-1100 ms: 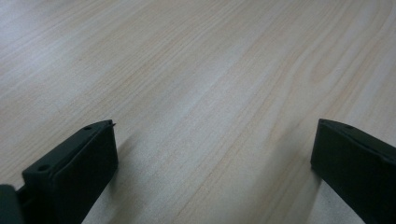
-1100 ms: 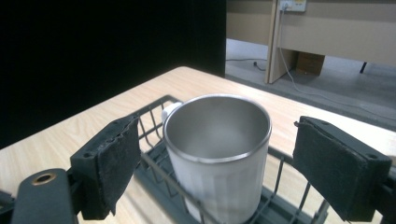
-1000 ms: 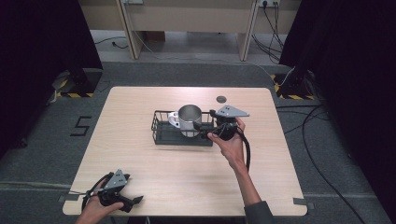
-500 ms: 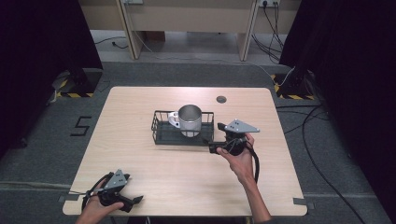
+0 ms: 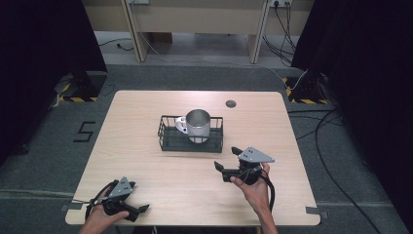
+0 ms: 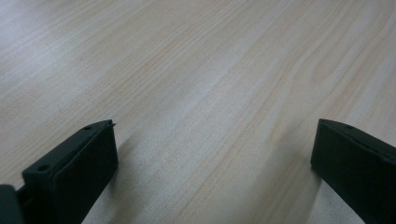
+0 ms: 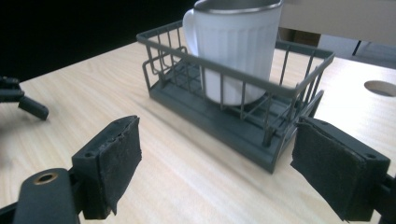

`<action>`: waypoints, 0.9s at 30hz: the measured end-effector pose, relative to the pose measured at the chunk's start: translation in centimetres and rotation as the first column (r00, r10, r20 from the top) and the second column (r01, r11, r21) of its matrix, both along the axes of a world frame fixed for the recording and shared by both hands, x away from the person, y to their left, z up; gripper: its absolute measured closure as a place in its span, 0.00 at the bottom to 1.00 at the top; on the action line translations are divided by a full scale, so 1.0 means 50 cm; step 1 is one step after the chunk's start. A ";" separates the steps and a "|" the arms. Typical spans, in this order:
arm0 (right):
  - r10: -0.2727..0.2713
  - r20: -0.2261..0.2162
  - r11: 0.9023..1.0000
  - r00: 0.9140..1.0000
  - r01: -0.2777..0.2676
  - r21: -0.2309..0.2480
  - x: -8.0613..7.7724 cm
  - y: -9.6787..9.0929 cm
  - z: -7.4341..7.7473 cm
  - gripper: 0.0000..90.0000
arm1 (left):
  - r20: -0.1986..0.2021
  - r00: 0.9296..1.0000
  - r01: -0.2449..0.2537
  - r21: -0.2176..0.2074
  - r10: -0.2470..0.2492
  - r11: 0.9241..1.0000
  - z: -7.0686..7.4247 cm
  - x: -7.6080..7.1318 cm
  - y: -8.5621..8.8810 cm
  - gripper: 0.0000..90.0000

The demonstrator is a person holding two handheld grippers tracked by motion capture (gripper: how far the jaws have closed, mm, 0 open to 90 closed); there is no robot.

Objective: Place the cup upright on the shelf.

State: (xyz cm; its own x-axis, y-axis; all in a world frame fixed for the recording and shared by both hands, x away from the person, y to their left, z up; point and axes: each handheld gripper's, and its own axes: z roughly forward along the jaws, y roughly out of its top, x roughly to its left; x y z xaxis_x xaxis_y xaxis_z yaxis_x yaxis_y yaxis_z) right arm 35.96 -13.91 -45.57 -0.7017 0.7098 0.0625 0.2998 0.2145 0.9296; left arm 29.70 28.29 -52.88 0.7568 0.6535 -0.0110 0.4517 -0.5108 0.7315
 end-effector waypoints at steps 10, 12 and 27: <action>0.009 -0.022 1.000 1.000 -0.008 0.018 -0.037 -0.003 -0.023 0.18 | 0.001 1.000 -0.003 0.001 0.003 1.000 0.000 0.000 0.000 0.00; 0.010 -0.025 1.000 1.000 -0.009 0.022 -0.039 -0.003 -0.026 0.18 | 0.001 1.000 -0.003 0.000 0.003 1.000 0.000 0.000 0.000 0.00; 0.025 -0.069 0.999 0.997 -0.023 0.026 -0.073 -0.022 -0.056 0.17 | 0.001 1.000 -0.003 0.001 0.003 1.000 0.000 0.000 0.000 0.00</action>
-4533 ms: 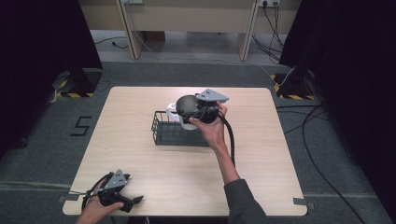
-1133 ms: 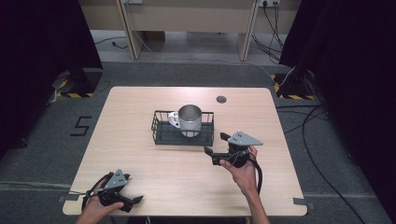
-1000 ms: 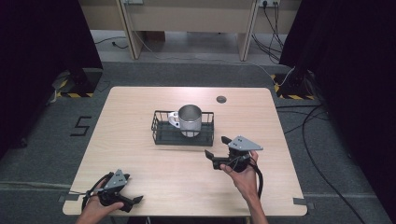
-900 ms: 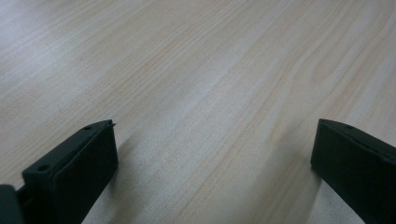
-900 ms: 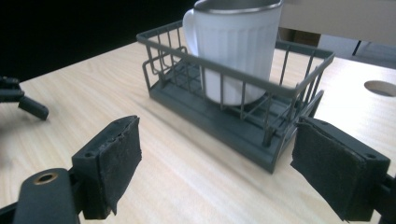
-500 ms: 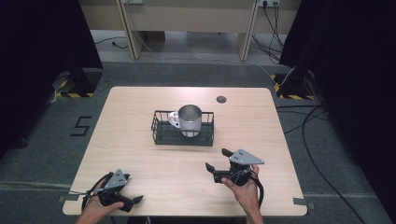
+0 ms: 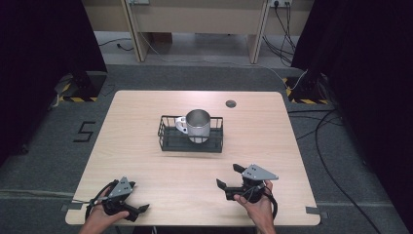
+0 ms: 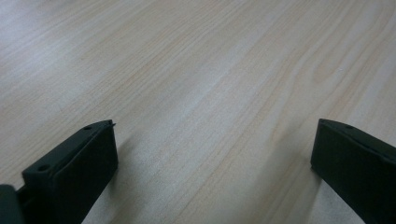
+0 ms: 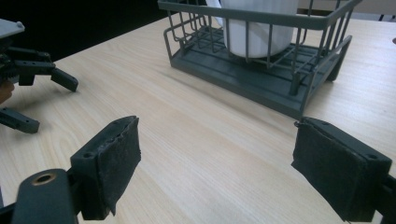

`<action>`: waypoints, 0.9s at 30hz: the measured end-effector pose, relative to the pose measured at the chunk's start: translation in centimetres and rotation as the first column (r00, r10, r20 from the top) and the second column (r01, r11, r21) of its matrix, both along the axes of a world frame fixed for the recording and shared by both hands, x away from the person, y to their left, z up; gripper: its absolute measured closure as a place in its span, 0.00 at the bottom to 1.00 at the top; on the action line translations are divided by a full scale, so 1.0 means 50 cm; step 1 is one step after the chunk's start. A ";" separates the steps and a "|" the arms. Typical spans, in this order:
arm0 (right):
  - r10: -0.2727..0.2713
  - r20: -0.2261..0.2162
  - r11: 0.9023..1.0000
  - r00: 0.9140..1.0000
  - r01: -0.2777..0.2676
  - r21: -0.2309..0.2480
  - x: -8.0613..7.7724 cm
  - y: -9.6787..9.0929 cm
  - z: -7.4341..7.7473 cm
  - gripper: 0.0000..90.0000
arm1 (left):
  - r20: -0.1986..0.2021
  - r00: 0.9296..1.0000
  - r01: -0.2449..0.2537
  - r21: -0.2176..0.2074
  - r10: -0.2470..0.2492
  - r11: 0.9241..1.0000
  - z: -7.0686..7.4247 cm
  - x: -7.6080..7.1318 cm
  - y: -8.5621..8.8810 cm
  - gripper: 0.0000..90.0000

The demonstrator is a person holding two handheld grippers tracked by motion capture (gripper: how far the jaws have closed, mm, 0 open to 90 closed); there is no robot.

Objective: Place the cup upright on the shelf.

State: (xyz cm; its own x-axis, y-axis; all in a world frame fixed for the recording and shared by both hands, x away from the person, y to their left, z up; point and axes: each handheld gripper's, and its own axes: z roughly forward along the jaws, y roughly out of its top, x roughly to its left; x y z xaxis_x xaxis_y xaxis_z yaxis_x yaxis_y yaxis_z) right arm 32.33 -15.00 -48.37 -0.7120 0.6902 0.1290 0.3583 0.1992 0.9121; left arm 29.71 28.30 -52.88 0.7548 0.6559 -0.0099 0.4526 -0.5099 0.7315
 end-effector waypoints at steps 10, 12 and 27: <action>-0.014 -0.007 1.000 1.000 0.013 -0.021 -0.013 -0.010 -0.012 0.17 | 0.000 1.000 -0.001 -0.001 0.001 1.000 0.000 0.000 0.000 0.00; -0.016 -0.008 1.000 1.000 0.016 -0.027 -0.019 -0.012 -0.015 0.17 | 0.000 1.000 -0.001 -0.001 0.001 1.000 0.000 0.000 0.000 0.00; -0.019 -0.022 0.999 1.000 0.018 -0.051 -0.045 -0.018 -0.030 0.17 | 0.000 1.000 0.000 0.001 0.000 1.000 0.000 0.000 0.000 0.00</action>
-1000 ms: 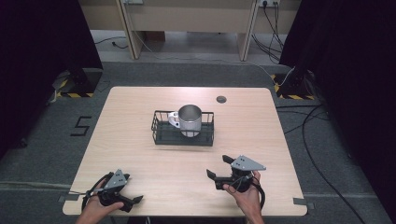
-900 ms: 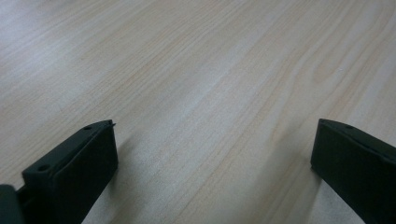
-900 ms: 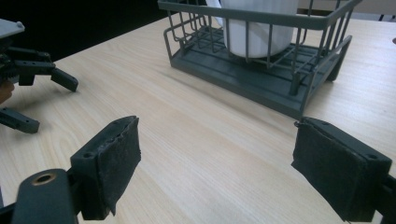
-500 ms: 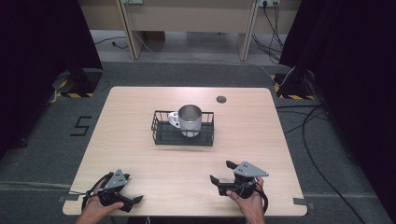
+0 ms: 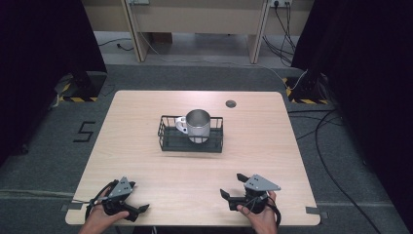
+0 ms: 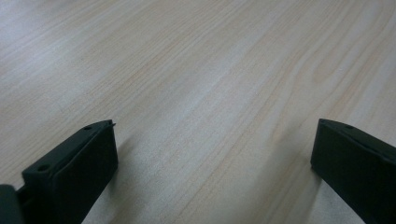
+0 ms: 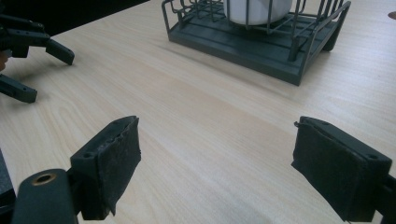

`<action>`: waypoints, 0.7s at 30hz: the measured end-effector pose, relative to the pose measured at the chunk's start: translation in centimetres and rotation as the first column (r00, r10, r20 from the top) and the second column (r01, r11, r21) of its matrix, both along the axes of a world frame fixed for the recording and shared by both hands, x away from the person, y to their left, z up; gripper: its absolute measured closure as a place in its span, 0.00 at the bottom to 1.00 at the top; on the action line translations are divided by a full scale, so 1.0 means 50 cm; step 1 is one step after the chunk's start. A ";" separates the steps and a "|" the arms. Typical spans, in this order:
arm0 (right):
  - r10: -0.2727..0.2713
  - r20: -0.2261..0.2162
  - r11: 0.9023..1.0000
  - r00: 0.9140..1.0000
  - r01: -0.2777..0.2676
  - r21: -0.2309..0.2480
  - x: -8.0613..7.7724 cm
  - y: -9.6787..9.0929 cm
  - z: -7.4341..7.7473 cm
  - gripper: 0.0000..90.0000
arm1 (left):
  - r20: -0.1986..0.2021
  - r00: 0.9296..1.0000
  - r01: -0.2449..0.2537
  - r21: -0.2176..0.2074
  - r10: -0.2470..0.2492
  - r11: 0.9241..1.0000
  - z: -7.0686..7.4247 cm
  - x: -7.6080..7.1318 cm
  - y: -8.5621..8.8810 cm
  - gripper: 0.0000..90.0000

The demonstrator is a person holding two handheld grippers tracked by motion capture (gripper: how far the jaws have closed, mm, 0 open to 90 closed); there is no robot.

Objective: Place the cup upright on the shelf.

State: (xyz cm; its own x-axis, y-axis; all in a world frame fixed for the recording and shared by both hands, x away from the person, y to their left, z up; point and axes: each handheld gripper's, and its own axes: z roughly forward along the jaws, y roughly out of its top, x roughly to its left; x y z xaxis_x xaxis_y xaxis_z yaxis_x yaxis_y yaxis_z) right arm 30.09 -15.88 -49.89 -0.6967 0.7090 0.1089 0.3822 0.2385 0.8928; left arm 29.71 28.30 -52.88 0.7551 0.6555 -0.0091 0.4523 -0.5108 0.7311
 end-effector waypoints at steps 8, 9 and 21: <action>-0.003 -0.011 1.000 1.000 0.003 0.006 -0.013 -0.004 -0.007 0.17 | 0.000 1.000 -0.001 0.000 0.001 1.000 0.000 0.000 0.000 0.00; -0.003 -0.011 1.000 1.000 0.003 0.006 -0.013 -0.004 -0.007 0.17 | 0.000 1.000 0.000 0.000 0.000 1.000 0.000 0.000 0.000 0.00; -0.007 -0.032 1.000 0.999 0.007 -0.005 -0.026 -0.005 -0.022 0.17 | 0.000 1.000 0.000 0.000 0.000 1.000 0.000 0.000 0.000 0.00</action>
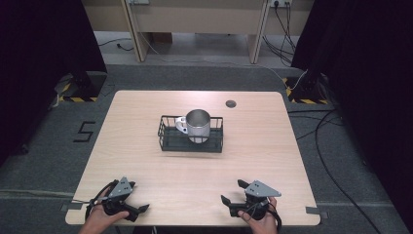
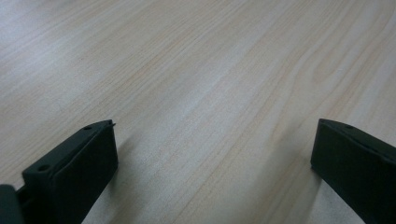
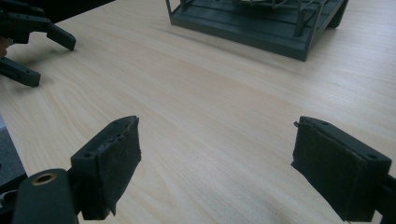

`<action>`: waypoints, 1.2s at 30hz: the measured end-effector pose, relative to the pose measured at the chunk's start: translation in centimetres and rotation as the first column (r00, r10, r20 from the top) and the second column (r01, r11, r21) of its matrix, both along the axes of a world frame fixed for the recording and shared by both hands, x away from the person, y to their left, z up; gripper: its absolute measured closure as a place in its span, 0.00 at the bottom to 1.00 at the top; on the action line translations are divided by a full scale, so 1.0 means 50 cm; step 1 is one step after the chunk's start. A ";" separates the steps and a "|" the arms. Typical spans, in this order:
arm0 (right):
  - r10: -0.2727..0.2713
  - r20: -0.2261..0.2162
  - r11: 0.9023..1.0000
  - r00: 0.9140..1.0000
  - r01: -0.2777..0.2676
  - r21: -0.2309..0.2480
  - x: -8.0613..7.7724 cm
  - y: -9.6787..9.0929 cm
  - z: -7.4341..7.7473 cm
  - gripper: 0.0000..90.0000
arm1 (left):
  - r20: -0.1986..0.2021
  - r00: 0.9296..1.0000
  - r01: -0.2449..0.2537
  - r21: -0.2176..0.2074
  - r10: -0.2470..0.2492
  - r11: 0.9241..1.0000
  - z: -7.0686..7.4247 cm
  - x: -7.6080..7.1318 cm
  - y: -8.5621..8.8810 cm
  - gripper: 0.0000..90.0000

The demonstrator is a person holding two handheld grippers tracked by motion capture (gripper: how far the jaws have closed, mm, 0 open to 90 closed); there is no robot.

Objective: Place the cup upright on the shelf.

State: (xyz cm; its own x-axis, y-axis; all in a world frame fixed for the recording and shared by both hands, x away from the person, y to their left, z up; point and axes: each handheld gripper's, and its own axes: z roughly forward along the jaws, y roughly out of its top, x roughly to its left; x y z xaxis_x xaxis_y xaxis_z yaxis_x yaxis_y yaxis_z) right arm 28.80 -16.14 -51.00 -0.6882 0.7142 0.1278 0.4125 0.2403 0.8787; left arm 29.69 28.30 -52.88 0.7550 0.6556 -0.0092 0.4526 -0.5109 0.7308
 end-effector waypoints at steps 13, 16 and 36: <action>-0.012 -0.017 1.000 1.000 0.011 -0.019 -0.013 -0.001 -0.010 0.17 | 0.000 1.000 0.000 0.000 0.000 1.000 0.000 0.000 0.000 0.00; -0.012 -0.020 1.000 1.000 0.012 -0.020 -0.018 -0.002 -0.011 0.17 | 0.000 1.000 0.000 0.000 0.000 1.000 0.000 0.000 0.000 0.00; -0.063 -0.012 0.997 0.998 0.062 -0.049 -0.057 -0.023 -0.028 0.17 | -0.001 1.000 0.000 -0.001 0.000 1.000 0.000 0.000 0.000 0.00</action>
